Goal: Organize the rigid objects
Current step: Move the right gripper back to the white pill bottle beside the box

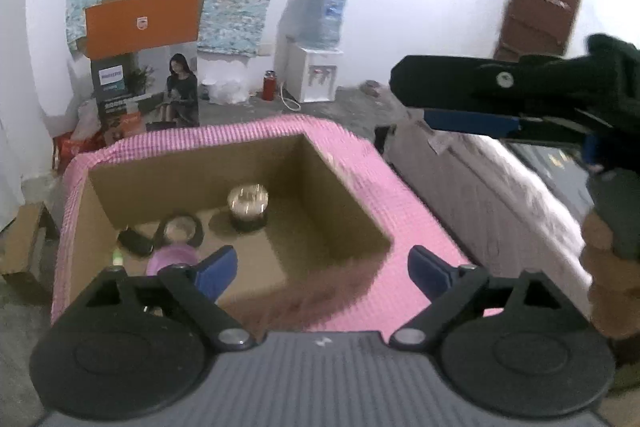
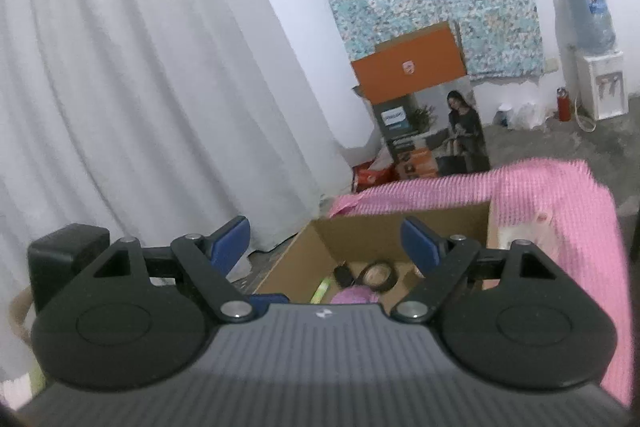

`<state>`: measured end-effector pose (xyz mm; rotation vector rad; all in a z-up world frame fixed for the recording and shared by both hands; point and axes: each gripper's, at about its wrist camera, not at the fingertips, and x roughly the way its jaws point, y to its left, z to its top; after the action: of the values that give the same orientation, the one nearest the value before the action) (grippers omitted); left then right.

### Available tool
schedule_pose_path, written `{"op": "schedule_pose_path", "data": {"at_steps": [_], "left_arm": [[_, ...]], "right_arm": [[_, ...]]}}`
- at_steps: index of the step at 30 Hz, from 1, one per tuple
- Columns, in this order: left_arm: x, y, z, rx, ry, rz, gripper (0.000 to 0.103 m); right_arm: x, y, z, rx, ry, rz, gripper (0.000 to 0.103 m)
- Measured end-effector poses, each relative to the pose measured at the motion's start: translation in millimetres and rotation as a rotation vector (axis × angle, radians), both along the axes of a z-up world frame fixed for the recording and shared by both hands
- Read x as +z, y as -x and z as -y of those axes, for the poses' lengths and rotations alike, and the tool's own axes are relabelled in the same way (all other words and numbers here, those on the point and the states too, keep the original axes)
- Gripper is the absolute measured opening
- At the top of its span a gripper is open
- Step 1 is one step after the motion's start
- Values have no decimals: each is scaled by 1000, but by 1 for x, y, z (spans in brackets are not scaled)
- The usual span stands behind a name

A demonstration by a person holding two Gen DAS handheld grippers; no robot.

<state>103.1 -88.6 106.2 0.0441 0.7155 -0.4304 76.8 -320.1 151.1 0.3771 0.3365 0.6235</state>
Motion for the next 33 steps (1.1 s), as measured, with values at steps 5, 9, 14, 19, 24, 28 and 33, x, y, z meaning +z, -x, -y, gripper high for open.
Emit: {"op": "schedule_pose_path", "data": {"at_steps": [5, 9, 14, 19, 24, 28, 33], "left_arm": [[-34, 42, -18, -44, -56, -10, 93], [-67, 60, -26, -50, -115, -16, 93], [-104, 60, -33, -11, -168, -21, 93], [-131, 49, -37, 32, -219, -13, 91], [-150, 43, -41, 51, -199, -30, 91], [-160, 39, -41, 65, -190, -34, 91], [-170, 34, -41, 90, -182, -44, 91]], "right_arm": [[-48, 22, -18, 35, -26, -78, 83], [-88, 22, -40, 92, -44, -187, 81], [-125, 4, -82, 156, -6, -309, 64], [-147, -25, -118, 182, 16, -387, 50], [-156, -58, -137, 187, 10, -464, 45], [-162, -75, -150, 184, 28, -481, 44], [-165, -86, -159, 199, 29, -486, 43]]}}
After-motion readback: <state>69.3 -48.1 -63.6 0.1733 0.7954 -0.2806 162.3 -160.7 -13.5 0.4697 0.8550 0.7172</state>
